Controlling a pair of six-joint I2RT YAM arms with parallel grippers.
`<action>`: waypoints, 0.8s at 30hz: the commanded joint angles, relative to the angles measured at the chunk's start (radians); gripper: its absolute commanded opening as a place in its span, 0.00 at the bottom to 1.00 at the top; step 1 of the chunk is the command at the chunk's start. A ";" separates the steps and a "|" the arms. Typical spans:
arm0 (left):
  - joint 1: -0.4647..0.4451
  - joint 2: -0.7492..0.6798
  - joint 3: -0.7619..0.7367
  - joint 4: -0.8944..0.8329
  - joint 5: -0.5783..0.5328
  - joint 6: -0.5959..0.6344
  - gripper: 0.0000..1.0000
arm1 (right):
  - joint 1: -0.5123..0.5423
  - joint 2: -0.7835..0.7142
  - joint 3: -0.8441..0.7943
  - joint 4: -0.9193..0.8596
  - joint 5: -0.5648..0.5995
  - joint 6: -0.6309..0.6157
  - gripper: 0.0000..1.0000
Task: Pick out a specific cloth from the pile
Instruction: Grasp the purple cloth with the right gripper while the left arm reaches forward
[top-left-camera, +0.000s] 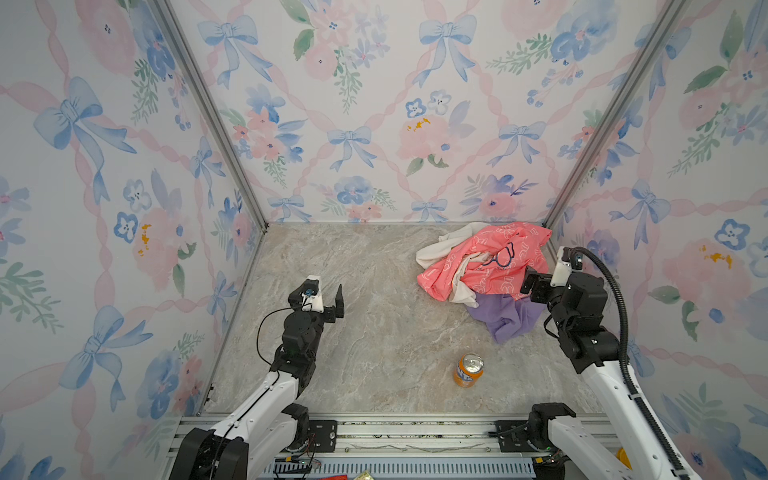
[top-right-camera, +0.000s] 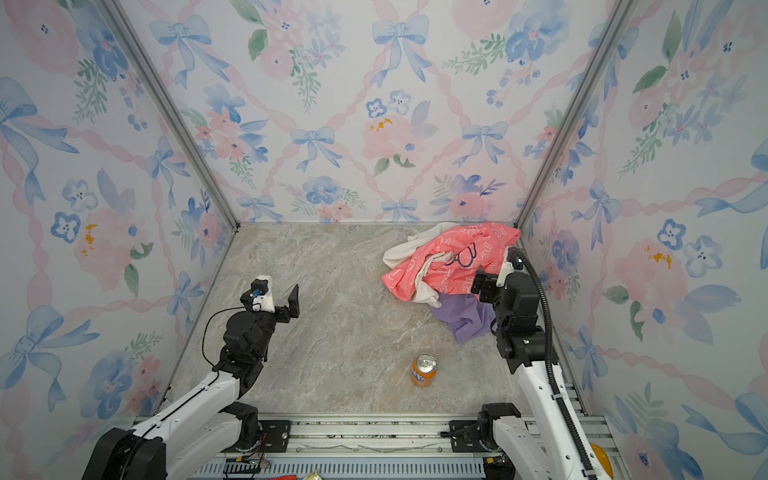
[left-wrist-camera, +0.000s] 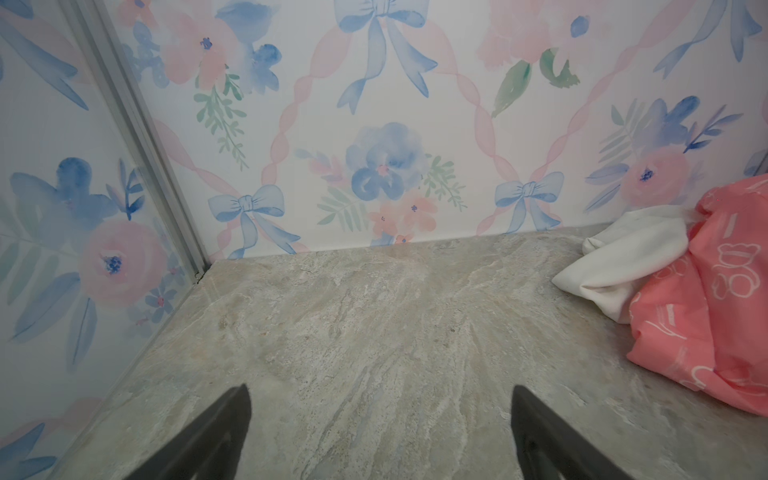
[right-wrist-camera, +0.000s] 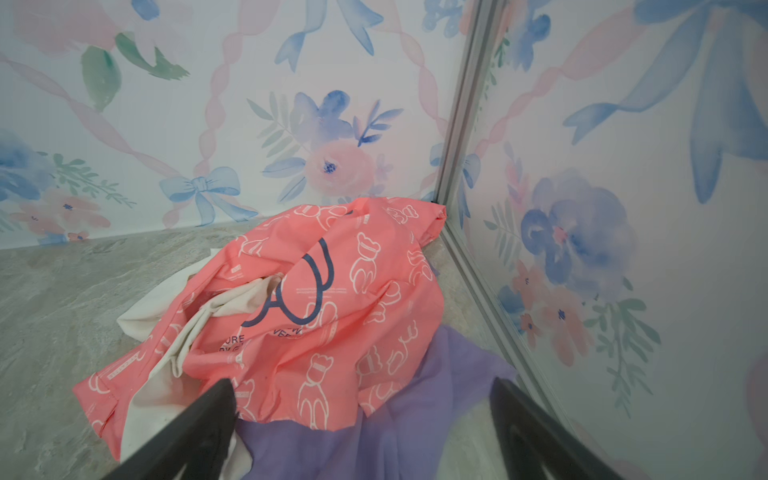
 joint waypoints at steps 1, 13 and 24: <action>-0.024 0.014 0.047 -0.026 0.070 -0.005 0.98 | -0.052 -0.004 0.014 -0.216 -0.026 0.116 0.99; -0.122 0.111 0.154 -0.031 0.272 0.020 0.98 | -0.058 -0.137 -0.271 -0.233 -0.166 0.571 0.83; -0.142 0.133 0.216 -0.041 0.326 0.021 0.98 | -0.082 0.017 -0.378 0.028 -0.291 0.748 0.56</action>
